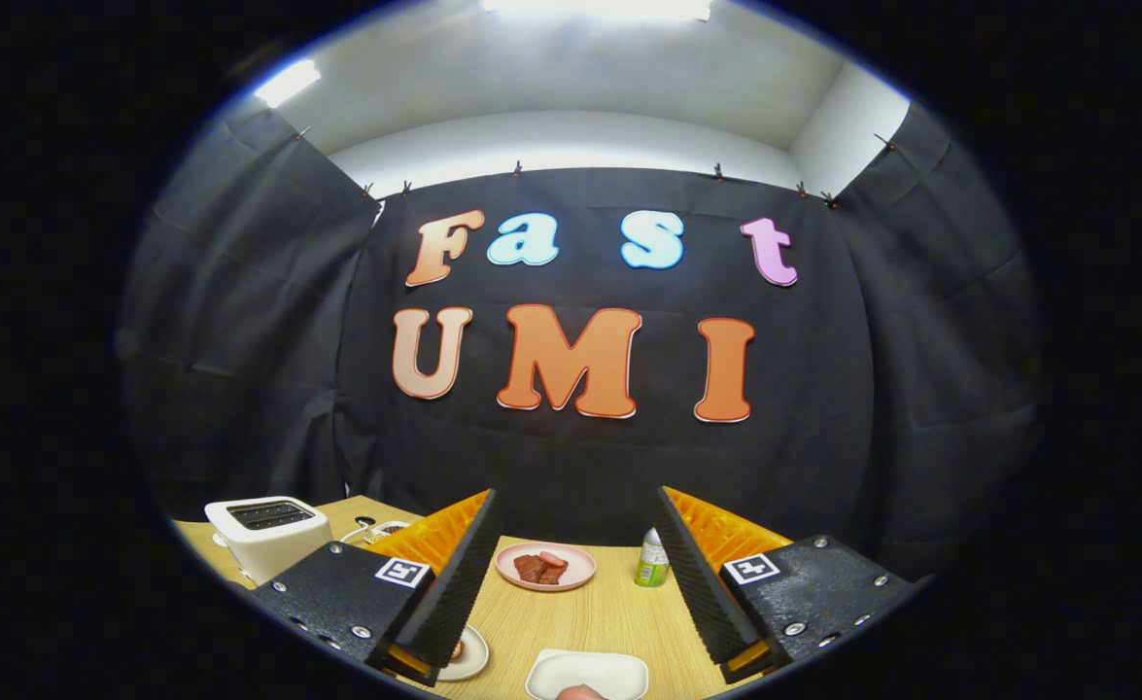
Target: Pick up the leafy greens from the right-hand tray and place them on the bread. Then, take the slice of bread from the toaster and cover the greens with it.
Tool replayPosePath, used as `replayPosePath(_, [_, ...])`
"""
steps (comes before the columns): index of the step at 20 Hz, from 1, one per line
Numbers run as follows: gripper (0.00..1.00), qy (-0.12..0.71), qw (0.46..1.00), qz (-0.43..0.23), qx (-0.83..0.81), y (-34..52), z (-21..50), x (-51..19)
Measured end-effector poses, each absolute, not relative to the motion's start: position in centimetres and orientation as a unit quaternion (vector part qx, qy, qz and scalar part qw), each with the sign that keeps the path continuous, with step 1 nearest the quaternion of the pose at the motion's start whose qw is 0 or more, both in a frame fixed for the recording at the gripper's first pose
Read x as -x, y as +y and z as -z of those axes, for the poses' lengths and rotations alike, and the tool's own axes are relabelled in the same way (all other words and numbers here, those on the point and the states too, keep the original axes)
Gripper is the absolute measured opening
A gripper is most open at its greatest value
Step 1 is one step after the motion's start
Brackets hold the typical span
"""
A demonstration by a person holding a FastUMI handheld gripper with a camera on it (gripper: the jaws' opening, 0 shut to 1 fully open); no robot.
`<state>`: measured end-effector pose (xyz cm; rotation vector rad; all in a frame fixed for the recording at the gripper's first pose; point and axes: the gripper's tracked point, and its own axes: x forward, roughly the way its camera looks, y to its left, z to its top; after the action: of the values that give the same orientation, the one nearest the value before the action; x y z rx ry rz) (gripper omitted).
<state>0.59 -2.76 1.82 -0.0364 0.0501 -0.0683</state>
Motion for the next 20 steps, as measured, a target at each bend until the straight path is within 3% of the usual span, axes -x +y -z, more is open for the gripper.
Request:
replayPosePath(5, [0.96, 0.020, 0.999, 0.037, 0.013, -3.5, -0.2, 0.0])
replayPosePath(10, [0.96, -0.037, 0.997, 0.058, 0.039, -4.1, -2.1, 0.0])
replayPosePath(20, [0.98, -0.061, 0.997, 0.041, 0.019, -2.7, -4.0, 0.8])
